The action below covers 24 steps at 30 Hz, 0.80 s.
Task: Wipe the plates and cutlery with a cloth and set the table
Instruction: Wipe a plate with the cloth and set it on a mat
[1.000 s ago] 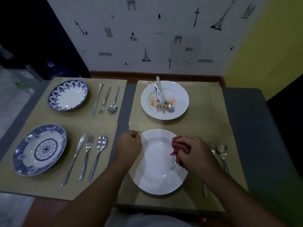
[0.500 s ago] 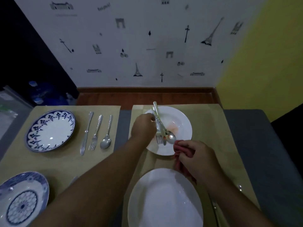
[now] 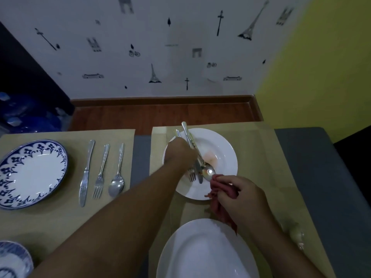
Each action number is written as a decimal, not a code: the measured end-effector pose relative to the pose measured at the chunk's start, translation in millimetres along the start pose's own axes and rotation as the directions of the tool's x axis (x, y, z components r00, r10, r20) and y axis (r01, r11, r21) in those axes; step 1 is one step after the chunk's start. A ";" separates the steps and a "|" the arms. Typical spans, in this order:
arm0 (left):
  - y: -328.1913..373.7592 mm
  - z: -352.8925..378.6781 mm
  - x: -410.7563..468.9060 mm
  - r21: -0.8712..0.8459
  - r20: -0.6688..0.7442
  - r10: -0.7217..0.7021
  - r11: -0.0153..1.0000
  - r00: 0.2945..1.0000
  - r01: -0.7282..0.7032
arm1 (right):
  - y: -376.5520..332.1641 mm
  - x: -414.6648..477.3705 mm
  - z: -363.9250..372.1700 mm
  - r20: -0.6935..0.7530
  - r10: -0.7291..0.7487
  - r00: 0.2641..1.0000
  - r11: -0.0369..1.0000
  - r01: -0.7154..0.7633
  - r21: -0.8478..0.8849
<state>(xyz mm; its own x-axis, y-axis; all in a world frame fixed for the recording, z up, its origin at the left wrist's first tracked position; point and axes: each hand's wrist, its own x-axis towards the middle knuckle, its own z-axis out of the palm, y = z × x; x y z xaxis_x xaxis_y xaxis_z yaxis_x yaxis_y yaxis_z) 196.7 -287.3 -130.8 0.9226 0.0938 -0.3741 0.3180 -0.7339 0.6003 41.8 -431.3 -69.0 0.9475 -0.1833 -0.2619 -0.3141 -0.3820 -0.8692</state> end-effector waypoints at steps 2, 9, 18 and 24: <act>2.6 2.0 2.0 -0.046 0.021 -0.009 0.999 1.000 0.010 | 3.8 2.1 0.0 -0.012 -0.015 1.000 0.998 0.014 -0.061; 9.6 -5.5 -2.6 -0.228 0.031 -0.131 0.964 0.991 0.135 | 9.2 2.4 -5.7 -0.022 -0.011 1.000 0.998 0.010 -0.062; 10.9 -26.6 -67.9 -0.632 0.093 -0.167 0.751 0.982 0.188 | -5.1 -8.1 -28.4 -0.019 -0.054 0.998 0.996 0.055 0.064; 20.7 -17.1 -129.1 -0.654 -0.114 -0.079 0.757 0.990 -0.014 | -17.3 -19.4 -43.6 -0.006 -0.235 0.972 0.971 0.234 -0.040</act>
<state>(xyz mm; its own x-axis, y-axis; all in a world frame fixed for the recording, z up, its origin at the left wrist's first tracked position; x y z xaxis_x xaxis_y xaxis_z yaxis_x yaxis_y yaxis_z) 87.9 -303.1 -58.0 0.9133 0.2275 -0.3378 0.3700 -0.1170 0.9216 26.3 -460.6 -30.6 0.9944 -0.0941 -0.0478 -0.0853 -0.4505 -0.8887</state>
